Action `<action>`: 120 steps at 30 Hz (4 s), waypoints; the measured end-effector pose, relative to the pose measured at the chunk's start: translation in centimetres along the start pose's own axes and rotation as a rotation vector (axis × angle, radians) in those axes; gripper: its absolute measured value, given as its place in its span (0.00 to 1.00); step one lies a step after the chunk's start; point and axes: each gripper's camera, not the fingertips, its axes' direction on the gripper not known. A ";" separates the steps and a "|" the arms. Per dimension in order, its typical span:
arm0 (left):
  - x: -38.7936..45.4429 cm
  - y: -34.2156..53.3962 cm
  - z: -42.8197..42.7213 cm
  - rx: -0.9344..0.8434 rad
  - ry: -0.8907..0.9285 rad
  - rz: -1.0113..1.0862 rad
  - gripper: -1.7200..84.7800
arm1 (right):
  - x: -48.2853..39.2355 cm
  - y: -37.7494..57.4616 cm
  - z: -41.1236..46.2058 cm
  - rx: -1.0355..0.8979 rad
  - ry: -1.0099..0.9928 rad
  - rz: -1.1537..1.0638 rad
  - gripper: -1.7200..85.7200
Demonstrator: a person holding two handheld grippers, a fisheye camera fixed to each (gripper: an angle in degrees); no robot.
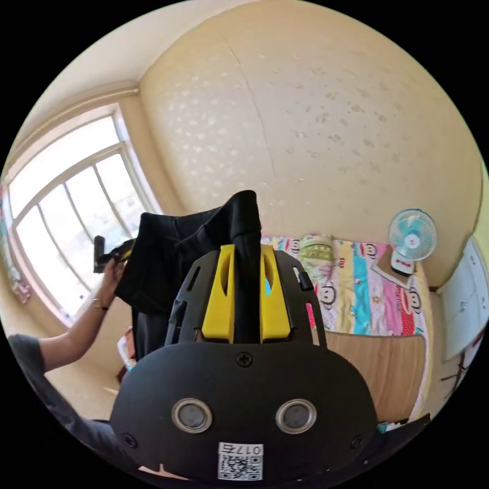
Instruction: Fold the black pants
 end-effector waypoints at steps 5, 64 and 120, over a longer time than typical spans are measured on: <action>-14.2 2.9 6.8 -0.228 -0.062 -0.244 0.13 | 6.7 9.8 11.7 -0.302 -0.096 0.107 0.07; 2.1 24.8 28.7 -1.207 -0.424 0.149 0.20 | 29.2 40.5 -19.5 -1.076 -0.922 -0.223 0.02; -11.9 38.9 7.4 -0.598 -0.014 -0.487 0.01 | 52.2 19.3 14.3 -0.633 -0.059 0.454 0.08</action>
